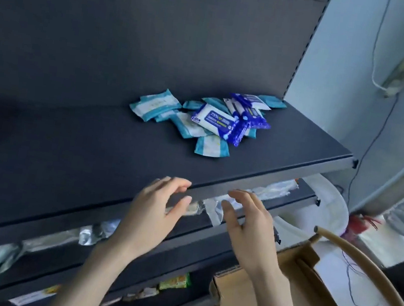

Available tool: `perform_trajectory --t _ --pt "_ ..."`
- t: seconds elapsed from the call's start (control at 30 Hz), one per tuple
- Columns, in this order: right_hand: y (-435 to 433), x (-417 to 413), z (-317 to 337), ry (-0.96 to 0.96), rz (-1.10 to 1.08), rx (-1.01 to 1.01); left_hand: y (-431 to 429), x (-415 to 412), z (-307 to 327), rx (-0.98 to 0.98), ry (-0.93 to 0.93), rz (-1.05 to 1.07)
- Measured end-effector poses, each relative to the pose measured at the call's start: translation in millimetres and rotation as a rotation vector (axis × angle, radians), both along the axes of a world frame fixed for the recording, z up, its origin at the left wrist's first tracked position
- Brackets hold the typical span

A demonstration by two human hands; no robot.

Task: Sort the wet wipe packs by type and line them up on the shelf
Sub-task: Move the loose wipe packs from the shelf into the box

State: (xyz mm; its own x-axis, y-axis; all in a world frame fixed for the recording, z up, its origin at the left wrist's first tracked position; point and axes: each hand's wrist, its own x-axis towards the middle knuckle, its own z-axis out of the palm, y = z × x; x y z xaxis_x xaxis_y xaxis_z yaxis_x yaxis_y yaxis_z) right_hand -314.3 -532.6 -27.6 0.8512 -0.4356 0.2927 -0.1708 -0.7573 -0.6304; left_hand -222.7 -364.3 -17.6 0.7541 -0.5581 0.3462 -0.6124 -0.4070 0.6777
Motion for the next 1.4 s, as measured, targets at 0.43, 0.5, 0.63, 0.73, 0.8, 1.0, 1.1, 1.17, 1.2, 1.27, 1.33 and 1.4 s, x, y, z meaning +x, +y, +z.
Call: perform_trajectory --t 0.43,0.5,0.63,0.73,0.8,1.0,1.1,1.17,1.2,1.27,1.33,1.4 --pt "-79.4 180.7 32.3 0.05 -0.026 -0.124 -86.3 173.4 12.8 0.252 0.049 0.267" --pt "-98.4 204.5 34.8 0.169 -0.02 -0.178 -104.9 190.6 13.9 0.323 0.013 0.283" --pt "-123.4 239.1 38.1 0.27 0.031 -0.134 -134.9 217.2 15.6 0.269 0.046 0.25" --pt "-134.9 246.8 38.5 0.198 0.101 0.057 -146.8 228.3 18.3 0.085 0.119 0.227" --pt "-145.6 246.4 39.8 0.134 0.14 0.221 -157.1 235.5 24.6 -0.027 0.201 0.144" --pt "-193.3 255.1 44.9 0.138 -0.201 0.095 -216.3 271.1 28.9 -0.11 0.198 0.01" --pt "-208.4 262.6 40.7 0.184 -0.213 0.272 -245.5 289.0 27.3 -0.002 0.166 0.005" --pt "-210.5 266.0 38.2 0.139 -0.196 0.41 -262.1 300.3 29.2 0.066 0.239 -0.021" --pt "-211.2 267.5 36.0 0.108 -0.201 0.473 -268.8 306.2 29.0 0.119 0.264 -0.024" --pt "-212.2 269.3 32.3 0.048 -0.222 0.582 -278.7 313.2 28.7 0.209 0.266 -0.006" --pt "-212.3 269.6 30.8 0.018 -0.242 0.64 -284.9 316.3 26.8 0.139 0.273 0.018" --pt "-212.8 269.2 28.4 0.003 -0.249 0.666 -288.4 317.4 26.8 -0.007 0.338 0.04"
